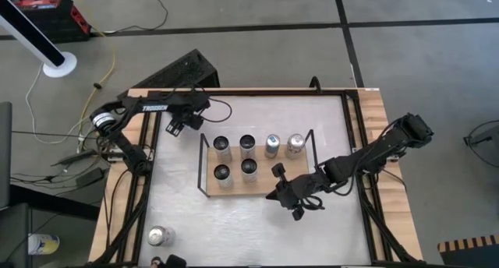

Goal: Place canned beverage on shelf
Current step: Put the blue soda can on the shelf aligned with the other blue soda can

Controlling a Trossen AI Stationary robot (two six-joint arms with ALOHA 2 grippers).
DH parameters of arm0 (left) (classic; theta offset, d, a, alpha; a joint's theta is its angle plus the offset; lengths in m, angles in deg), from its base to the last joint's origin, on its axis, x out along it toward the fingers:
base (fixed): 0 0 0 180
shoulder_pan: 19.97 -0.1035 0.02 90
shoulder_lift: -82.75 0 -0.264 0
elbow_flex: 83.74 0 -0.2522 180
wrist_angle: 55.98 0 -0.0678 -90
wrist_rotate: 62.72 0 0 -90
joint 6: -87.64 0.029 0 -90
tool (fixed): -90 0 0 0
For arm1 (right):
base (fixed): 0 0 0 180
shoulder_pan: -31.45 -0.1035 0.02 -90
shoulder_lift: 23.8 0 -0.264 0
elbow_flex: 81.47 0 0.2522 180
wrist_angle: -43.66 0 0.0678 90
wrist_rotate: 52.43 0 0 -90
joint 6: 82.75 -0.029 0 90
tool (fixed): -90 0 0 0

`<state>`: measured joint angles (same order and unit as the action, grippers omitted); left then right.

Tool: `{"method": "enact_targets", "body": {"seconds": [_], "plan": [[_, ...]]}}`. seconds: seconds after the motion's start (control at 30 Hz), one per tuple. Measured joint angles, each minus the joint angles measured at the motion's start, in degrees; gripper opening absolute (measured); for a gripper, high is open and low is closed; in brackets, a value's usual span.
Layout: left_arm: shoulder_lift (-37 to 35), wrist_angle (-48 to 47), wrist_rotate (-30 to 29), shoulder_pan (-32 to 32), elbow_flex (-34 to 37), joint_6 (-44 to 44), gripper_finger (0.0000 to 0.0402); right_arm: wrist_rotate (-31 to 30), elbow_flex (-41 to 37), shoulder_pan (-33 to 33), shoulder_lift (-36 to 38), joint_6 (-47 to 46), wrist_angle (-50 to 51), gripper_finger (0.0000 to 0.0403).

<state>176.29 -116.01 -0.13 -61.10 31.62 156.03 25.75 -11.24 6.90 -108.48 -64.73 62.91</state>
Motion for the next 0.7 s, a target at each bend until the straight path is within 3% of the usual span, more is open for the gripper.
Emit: {"method": "enact_targets", "body": {"seconds": [0.07, 0.23, 0.5, 0.7], "plan": [[-1.06, -0.64, 1.24, 0.01, -0.46, -0.92, 0.0196, 0.0, 0.0, 0.0, 0.0, 0.04, -0.01, 0.0028], [-5.97, -3.24, 6.44, 0.08, -3.58, -7.15, 0.0194, -0.02, 0.0, 0.07, 0.0, 0.05, -0.62, 0.0028], [-19.2, -3.31, 8.38, 0.27, -11.44, -16.37, 0.0194, -0.07, 0.0, 2.02, 0.0, 0.03, -1.79, 0.0028], [-30.97, 2.38, 22.09, 0.27, -16.96, -30.8, 0.0194, -0.09, 0.0, 5.1, 0.0, 4.47, -6.73, 0.0028]]}}
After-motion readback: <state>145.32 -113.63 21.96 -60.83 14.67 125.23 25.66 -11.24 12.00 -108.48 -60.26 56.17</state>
